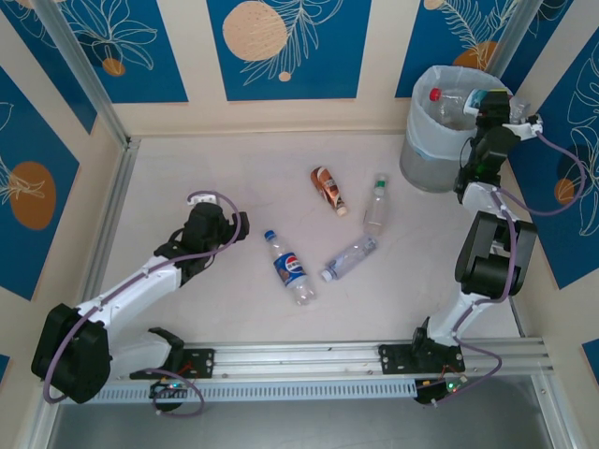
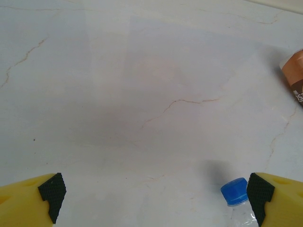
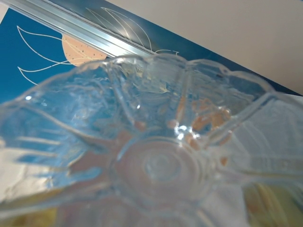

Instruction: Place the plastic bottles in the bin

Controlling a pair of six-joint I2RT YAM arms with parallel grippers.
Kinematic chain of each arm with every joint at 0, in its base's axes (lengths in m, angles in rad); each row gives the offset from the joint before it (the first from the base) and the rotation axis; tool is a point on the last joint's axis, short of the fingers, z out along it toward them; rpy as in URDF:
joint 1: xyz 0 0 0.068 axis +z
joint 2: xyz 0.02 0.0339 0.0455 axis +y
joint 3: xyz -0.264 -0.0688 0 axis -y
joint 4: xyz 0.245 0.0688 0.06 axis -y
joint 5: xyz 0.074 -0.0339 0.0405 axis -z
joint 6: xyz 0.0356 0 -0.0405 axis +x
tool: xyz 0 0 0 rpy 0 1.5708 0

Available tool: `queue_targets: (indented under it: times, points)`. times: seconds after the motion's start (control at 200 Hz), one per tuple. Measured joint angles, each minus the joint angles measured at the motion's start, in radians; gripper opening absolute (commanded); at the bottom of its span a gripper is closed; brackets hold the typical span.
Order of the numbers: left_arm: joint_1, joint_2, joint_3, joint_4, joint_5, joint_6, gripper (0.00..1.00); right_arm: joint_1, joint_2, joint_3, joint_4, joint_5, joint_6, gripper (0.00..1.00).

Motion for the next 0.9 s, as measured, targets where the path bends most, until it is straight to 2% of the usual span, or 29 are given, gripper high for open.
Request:
queue_targets:
  times: [0.345,0.58,0.9]
  points:
    - [0.0,0.01,0.001,0.0,0.0,-0.002,0.99,0.05,0.04,0.04,0.022,0.037,-0.058,0.4]
    - [0.001,0.032,0.003,0.0,0.003,-0.002,0.99,0.142,0.047,0.04,0.092,0.124,-0.176,0.4]
    - [0.001,0.033,0.011,0.0,0.003,0.001,0.99,0.186,0.008,0.025,0.122,0.174,-0.353,0.4]
